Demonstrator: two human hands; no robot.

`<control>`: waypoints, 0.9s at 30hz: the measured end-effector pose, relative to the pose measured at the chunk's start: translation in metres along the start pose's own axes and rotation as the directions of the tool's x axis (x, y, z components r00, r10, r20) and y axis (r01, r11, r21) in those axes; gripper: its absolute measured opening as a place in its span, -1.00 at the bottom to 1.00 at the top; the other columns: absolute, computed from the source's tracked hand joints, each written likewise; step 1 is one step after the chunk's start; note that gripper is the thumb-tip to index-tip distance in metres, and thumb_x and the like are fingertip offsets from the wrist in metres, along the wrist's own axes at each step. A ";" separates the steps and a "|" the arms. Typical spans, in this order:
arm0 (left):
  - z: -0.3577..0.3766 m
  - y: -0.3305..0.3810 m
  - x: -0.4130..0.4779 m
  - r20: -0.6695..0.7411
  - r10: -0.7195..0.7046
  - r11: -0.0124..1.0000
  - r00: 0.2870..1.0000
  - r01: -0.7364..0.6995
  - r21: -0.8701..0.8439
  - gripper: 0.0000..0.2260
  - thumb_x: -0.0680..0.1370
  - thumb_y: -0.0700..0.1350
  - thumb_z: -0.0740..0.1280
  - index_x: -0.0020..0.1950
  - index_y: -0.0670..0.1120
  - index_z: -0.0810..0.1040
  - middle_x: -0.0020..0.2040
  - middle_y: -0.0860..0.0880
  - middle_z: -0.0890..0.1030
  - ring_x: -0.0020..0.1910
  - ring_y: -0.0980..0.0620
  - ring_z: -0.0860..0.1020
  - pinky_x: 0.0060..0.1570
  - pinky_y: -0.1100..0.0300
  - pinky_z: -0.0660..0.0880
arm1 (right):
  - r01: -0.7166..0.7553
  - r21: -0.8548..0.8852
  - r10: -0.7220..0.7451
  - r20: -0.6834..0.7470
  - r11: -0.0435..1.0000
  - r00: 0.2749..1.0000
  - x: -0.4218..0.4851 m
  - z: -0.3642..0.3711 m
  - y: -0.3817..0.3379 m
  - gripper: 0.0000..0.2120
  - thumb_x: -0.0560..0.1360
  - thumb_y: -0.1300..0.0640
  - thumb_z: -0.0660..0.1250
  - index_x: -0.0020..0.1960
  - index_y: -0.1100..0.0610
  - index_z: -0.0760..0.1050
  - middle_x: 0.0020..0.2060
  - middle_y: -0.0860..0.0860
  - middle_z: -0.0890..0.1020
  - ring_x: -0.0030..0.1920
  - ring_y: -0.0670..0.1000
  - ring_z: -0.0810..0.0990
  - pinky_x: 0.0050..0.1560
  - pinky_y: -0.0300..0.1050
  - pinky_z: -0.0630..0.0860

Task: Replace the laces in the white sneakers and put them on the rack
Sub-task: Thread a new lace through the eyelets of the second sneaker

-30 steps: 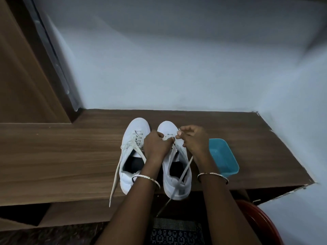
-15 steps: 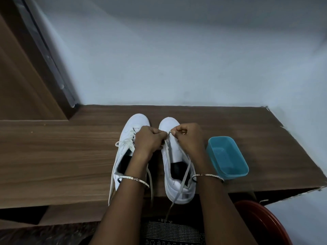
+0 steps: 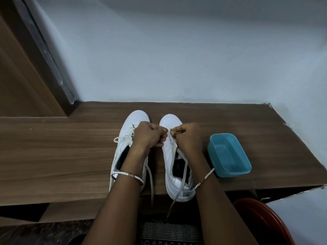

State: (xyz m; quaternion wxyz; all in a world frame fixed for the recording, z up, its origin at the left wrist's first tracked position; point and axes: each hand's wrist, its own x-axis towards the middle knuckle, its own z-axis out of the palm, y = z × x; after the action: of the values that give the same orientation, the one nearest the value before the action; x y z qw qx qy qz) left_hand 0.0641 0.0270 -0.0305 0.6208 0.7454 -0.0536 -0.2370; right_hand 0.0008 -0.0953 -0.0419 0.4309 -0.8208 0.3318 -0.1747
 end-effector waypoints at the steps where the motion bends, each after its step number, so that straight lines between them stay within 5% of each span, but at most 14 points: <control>1: 0.000 0.000 -0.001 -0.003 0.017 1.000 1.000 -0.017 0.002 -0.91 0.52 -0.25 0.40 -0.13 -0.22 0.70 -0.19 -0.20 0.70 -0.24 -0.04 0.66 -0.21 0.06 0.65 | -0.033 0.039 0.033 0.011 0.999 0.999 0.000 0.001 0.000 -0.95 0.37 0.15 0.56 -0.21 0.04 0.71 -0.29 -0.03 0.72 -0.21 -0.02 0.69 -0.07 0.02 0.65; 5: 0.003 -0.006 -0.004 -0.086 0.116 0.987 0.989 -0.106 0.117 -0.94 0.46 -0.25 0.46 -0.18 -0.13 0.71 -0.30 -0.11 0.70 -0.29 -0.06 0.69 -0.15 -0.05 0.66 | -0.127 0.181 0.119 0.058 0.975 0.991 -0.004 0.001 -0.001 -0.92 0.35 0.17 0.58 -0.25 0.02 0.71 -0.31 -0.02 0.73 -0.22 0.00 0.72 -0.04 0.08 0.67; 9: 0.008 -0.009 -0.007 -0.141 0.190 0.964 0.971 -0.158 0.216 -0.94 0.42 -0.18 0.51 -0.19 -0.03 0.70 -0.39 -0.01 0.68 -0.39 0.05 0.67 -0.13 0.08 0.64 | -0.194 0.282 0.165 0.122 0.940 0.979 -0.007 -0.004 -0.004 -0.94 0.37 0.22 0.58 -0.21 0.10 0.72 -0.27 0.06 0.73 -0.17 0.06 0.73 0.00 0.08 0.67; 14: 0.010 -0.009 -0.013 -0.175 0.268 0.926 0.947 -0.203 0.319 -0.88 0.42 -0.12 0.52 -0.07 0.00 0.70 -0.37 0.05 0.67 -0.36 0.14 0.65 -0.09 0.13 0.60 | -0.237 0.241 0.183 0.224 0.941 0.957 -0.008 -0.017 -0.016 -0.83 0.46 0.40 0.44 0.04 0.30 0.67 -0.09 0.20 0.71 -0.18 0.03 0.67 -0.24 -0.26 0.61; 19: 0.012 -0.012 -0.013 -0.172 0.316 0.898 0.933 -0.236 0.371 -0.92 0.43 -0.10 0.50 -0.09 0.00 0.70 -0.36 0.04 0.67 -0.33 0.12 0.65 -0.11 0.10 0.59 | -0.198 0.079 0.193 0.076 0.977 0.978 -0.005 -0.003 -0.017 -0.71 0.40 0.35 0.38 -0.25 -0.02 0.69 -0.15 0.05 0.74 -0.12 0.04 0.70 0.01 0.03 0.66; 25: 0.016 -0.014 -0.012 -0.187 0.410 0.818 0.893 -0.269 0.509 -0.97 0.50 -0.13 0.38 -0.11 -0.06 0.62 -0.21 -0.01 0.68 -0.16 -0.03 0.63 -0.18 0.16 0.43 | -0.217 0.054 0.218 -0.007 0.975 0.976 -0.006 -0.003 -0.024 -0.93 0.34 0.15 0.49 -0.25 -0.01 0.65 -0.16 -0.01 0.73 -0.08 0.06 0.68 0.04 0.02 0.62; 27: 0.018 -0.016 -0.012 -0.179 0.430 0.804 0.885 -0.285 0.522 -0.96 0.54 -0.18 0.31 -0.07 -0.13 0.55 -0.16 -0.08 0.66 -0.13 -0.11 0.60 -0.19 0.12 0.40 | -0.260 0.093 0.260 0.012 0.961 0.966 -0.004 -0.004 -0.021 -0.78 0.23 0.08 0.57 -0.25 0.02 0.55 -0.15 0.01 0.69 -0.10 0.08 0.67 0.03 0.02 0.62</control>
State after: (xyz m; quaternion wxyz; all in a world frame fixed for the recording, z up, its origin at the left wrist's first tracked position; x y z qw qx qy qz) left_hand 0.0426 0.0194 -0.0442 0.4503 0.8781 -0.1608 0.0178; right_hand 0.0038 -0.0861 -0.0220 0.4882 -0.7489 0.4281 -0.1322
